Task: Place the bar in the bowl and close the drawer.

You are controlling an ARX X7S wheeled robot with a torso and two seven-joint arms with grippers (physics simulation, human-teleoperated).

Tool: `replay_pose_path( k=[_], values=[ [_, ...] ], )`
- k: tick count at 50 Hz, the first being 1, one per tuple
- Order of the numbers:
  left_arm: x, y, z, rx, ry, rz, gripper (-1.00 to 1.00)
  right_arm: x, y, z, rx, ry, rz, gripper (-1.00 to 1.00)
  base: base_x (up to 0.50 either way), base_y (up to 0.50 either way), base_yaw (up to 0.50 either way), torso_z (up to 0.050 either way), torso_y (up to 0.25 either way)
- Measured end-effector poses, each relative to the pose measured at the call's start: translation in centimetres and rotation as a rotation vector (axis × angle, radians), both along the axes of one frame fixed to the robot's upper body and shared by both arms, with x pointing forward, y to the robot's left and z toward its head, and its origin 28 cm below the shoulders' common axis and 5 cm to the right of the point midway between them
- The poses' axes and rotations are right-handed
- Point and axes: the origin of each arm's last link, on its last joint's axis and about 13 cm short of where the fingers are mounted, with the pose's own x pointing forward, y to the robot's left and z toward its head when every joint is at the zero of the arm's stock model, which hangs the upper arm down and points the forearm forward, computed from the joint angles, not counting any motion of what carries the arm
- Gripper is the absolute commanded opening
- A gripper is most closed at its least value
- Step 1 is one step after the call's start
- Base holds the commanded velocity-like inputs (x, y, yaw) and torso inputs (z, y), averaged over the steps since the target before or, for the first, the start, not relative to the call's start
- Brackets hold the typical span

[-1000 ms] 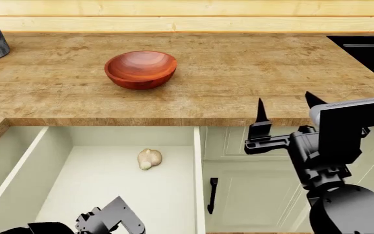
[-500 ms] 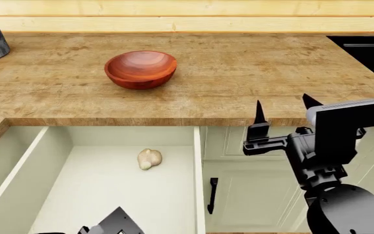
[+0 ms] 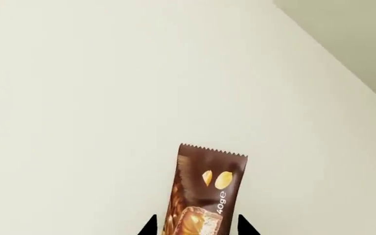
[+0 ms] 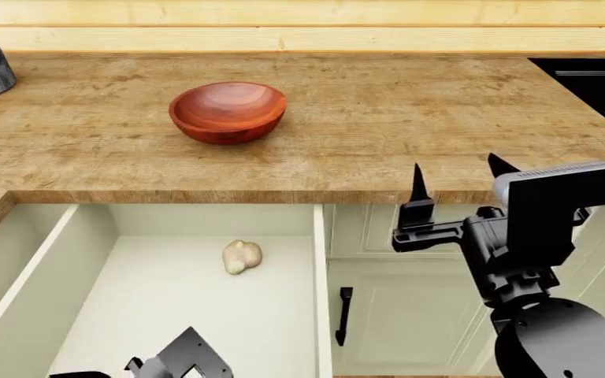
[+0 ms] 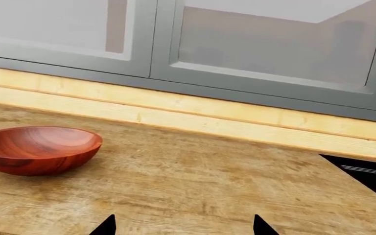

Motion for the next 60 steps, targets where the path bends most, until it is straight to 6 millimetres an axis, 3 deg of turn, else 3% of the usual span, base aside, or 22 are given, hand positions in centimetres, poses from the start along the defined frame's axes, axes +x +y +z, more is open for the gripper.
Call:
replay_pose_path(
  k=[20,32,43,60],
  values=[
    [1.2,-0.3,6.3,-0.030,-0.291,0.017,-1.00,-0.4,0.0,0.5,0.005,-0.015,0.001,1.00,0.00,0.00,0.00,0.000,0.000],
    [2.5,-1.7,12.4,-0.060,-0.601,0.074,-1.00,-1.0,0.0,0.9,0.009,-0.028,0.005,1.00,0.00,0.00,0.00,0.000,0.000],
    [5.9,-3.1,19.4,-0.124,-0.867,0.225,-1.00,-1.8,0.1,1.6,0.016,-0.049,0.009,1.00,0.00,0.00,0.00,0.000,0.000],
    [11.4,-5.1,29.0,-0.236,-1.070,0.424,-1.00,-2.7,0.3,2.6,0.016,-0.070,0.019,1.00,0.00,0.00,0.00,0.000,0.000]
  ],
)
